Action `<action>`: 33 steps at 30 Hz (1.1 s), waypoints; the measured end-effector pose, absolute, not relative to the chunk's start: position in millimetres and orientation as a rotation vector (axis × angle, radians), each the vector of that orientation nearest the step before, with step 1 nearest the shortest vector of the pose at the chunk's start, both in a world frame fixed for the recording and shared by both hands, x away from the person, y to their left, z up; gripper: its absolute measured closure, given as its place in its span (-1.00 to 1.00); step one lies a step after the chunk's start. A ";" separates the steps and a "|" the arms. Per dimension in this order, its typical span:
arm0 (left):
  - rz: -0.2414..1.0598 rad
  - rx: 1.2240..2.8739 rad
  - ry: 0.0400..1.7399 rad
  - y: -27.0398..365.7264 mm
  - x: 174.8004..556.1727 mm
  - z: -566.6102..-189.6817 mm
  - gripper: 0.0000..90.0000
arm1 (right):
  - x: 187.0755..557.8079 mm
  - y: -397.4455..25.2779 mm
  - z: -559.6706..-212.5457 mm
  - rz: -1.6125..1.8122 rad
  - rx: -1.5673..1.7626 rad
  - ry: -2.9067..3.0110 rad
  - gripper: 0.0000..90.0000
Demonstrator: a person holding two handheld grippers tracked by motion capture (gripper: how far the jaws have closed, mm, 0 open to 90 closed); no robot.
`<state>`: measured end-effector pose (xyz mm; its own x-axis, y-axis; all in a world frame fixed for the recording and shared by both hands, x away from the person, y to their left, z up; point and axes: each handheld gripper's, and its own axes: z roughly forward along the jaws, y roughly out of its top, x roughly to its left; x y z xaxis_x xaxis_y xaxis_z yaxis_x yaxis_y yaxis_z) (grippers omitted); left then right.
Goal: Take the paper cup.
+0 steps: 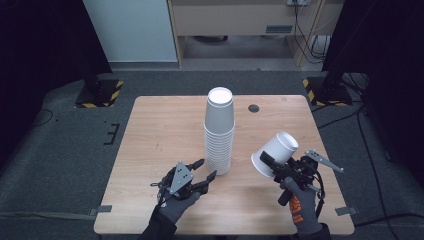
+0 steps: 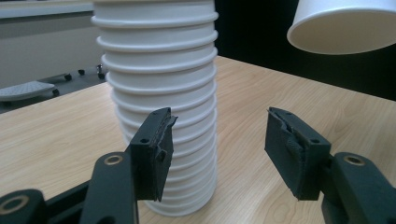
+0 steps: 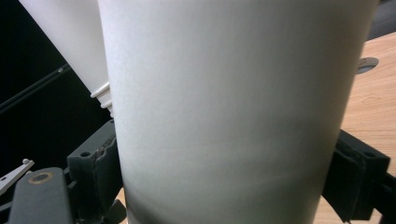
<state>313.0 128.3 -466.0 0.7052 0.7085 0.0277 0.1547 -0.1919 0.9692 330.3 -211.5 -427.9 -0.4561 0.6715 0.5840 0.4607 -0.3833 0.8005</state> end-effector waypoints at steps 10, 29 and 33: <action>0.565 1.739 0.659 108.2 314.8 -468.1 -0.08 | 330.1 -211.4 -428.2 1.971 1.557 1.635 -0.68; 0.528 1.736 0.603 74.5 323.6 -466.7 -0.07 | 330.2 -211.7 -429.1 1.991 1.569 1.620 -0.68; 0.526 1.725 0.599 67.7 328.7 -465.2 -0.07 | 330.5 -211.5 -430.0 1.994 1.577 1.624 -0.68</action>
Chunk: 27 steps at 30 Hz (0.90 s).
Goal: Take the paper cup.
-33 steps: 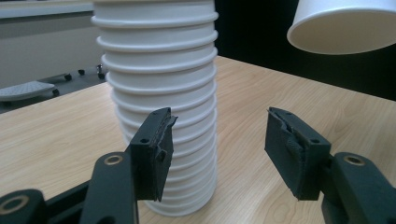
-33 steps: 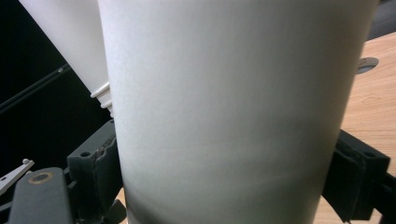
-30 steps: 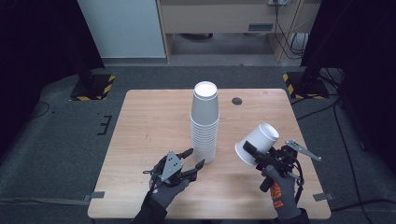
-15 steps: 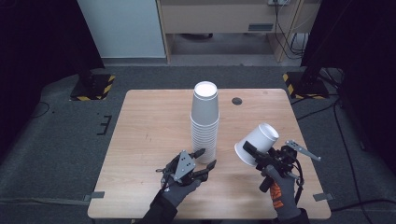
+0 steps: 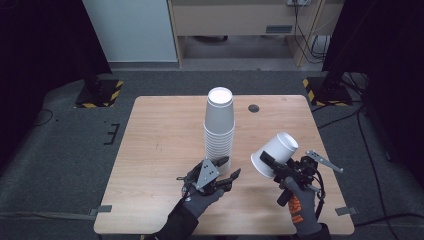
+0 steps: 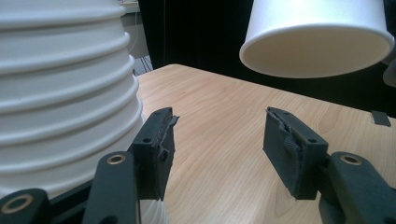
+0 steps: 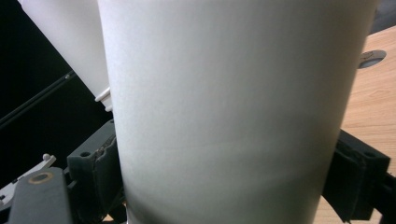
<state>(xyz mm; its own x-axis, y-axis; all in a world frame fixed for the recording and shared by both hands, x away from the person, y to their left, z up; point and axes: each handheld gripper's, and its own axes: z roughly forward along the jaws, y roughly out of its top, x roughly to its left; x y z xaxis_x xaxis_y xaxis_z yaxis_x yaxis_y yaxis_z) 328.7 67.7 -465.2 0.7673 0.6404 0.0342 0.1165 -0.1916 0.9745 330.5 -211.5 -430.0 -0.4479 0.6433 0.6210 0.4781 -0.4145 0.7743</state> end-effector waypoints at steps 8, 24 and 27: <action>0.517 1.720 0.573 55.5 334.4 -465.0 -0.07 | 331.1 -210.9 -431.2 2.003 1.581 1.626 -0.68; 0.506 1.682 0.556 33.7 343.6 -465.1 -0.03 | 332.2 -209.9 -433.4 2.024 1.598 1.627 -0.68; 0.506 1.675 0.549 29.8 344.8 -464.3 -0.03 | 332.1 -209.6 -433.5 2.027 1.598 1.628 -0.68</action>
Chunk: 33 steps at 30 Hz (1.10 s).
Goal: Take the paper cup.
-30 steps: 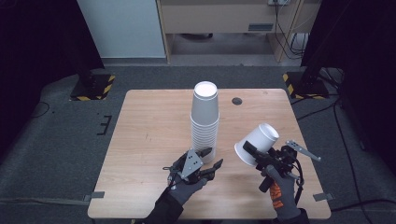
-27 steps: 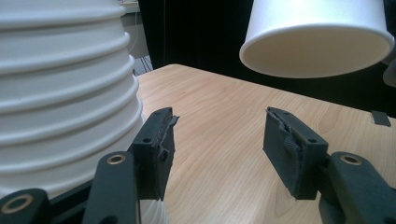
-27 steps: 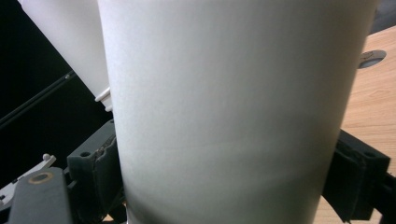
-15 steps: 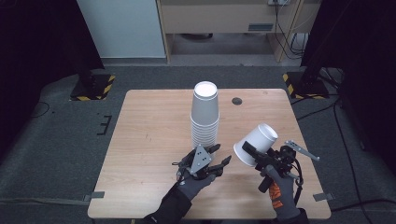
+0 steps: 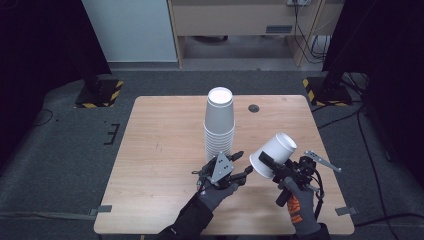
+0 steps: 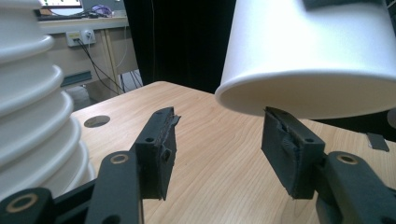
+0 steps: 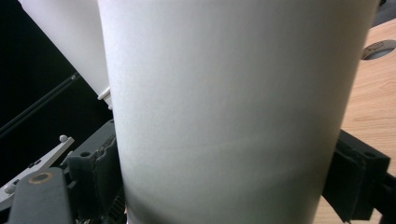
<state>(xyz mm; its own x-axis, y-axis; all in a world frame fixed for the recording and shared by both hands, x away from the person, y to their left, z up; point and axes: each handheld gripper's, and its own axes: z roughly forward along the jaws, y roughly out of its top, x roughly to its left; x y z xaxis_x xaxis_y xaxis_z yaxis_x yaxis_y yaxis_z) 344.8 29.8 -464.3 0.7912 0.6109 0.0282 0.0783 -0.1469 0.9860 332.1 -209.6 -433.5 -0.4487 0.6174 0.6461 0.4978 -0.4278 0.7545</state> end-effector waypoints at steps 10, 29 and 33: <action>0.505 1.653 0.545 22.3 349.7 -464.2 0.05 | 333.0 -206.1 -436.4 2.031 1.605 1.650 -0.68; 0.556 1.616 0.524 13.4 352.2 -463.8 0.21 | 333.5 -201.2 -439.4 2.049 1.630 1.685 -0.68; 0.565 1.624 0.520 13.2 352.5 -464.3 0.31 | 334.1 -199.1 -441.7 2.044 1.638 1.702 -0.68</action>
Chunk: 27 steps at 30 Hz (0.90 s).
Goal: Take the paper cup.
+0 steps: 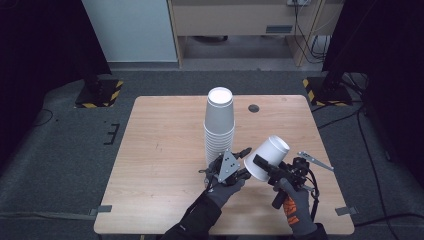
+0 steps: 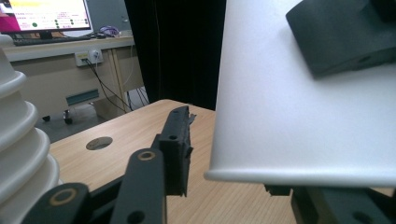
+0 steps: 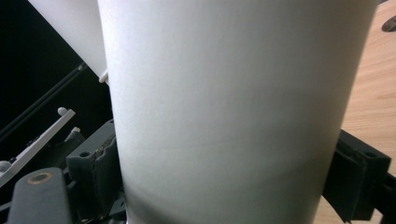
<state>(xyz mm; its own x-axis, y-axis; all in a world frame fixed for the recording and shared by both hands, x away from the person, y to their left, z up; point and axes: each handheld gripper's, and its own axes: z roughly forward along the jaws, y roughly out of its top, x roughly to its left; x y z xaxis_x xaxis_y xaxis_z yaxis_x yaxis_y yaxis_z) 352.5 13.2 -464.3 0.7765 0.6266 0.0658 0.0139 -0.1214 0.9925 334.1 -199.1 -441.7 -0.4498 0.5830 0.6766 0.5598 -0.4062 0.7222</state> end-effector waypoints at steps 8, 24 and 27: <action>0.582 1.647 0.514 14.1 351.3 -466.1 0.57 | 335.2 -197.2 -444.1 2.040 1.658 1.714 -0.69; 0.551 1.679 0.489 19.4 346.4 -467.4 0.84 | 339.2 -200.9 -447.6 2.051 1.676 1.716 -0.77; 0.548 1.683 0.489 19.8 345.7 -467.4 0.85 | 339.8 -201.7 -447.9 2.048 1.666 1.711 -0.78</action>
